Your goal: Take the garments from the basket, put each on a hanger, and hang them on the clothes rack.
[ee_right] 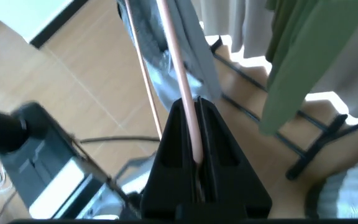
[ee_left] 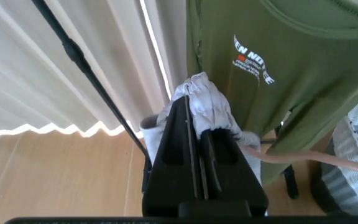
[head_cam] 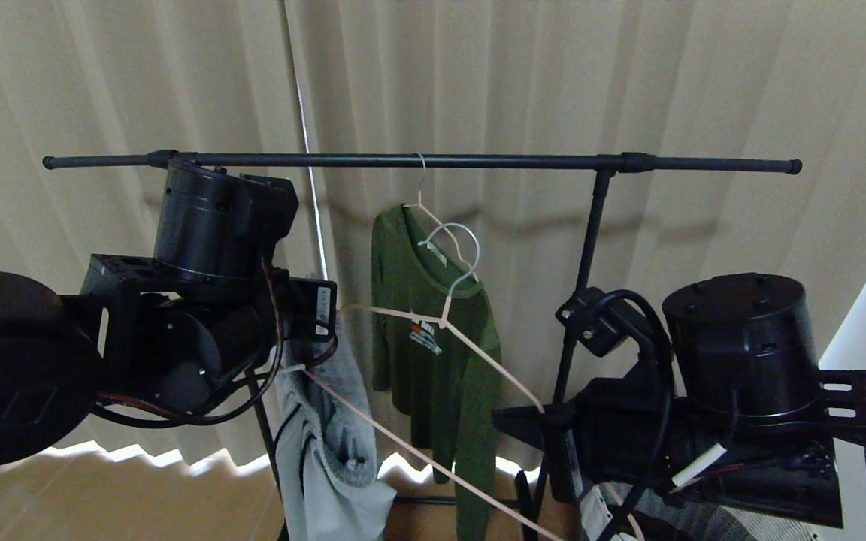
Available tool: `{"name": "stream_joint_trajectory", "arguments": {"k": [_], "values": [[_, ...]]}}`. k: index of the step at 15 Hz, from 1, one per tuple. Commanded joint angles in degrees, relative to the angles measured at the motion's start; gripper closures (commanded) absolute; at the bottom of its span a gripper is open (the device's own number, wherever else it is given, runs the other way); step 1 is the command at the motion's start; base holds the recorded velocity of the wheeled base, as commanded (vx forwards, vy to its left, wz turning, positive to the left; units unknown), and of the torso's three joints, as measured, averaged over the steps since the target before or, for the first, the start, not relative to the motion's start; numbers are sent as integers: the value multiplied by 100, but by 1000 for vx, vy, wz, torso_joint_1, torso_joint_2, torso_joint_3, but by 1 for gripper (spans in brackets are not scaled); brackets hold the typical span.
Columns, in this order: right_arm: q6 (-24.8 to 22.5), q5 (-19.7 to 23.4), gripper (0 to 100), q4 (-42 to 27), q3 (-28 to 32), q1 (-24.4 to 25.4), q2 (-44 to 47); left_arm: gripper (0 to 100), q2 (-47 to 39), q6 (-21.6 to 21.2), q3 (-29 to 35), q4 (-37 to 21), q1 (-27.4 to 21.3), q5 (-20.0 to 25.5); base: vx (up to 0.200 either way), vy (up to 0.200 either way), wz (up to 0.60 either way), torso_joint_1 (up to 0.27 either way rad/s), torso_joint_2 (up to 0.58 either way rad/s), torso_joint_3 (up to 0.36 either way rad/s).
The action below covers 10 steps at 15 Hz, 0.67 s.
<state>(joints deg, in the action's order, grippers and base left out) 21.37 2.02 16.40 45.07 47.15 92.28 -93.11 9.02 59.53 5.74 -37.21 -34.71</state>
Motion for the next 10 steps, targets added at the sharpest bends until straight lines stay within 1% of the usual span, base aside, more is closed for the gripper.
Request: {"name": "stream_joint_trajectory", "arguments": {"k": [1,5,10], "values": [[8,0,100,101,11,22,299,100,12,73,50,-29,-147,-1,0,0,0,0,0,0],[8,0,100,109,90,92,387,100,12,82,270,-56,-243,8,0,0,0,0,0,0],[16,0,100,118,28,101,325,100,12,56,279,-56,-639,96,0,0,0,0,0,0]]}}
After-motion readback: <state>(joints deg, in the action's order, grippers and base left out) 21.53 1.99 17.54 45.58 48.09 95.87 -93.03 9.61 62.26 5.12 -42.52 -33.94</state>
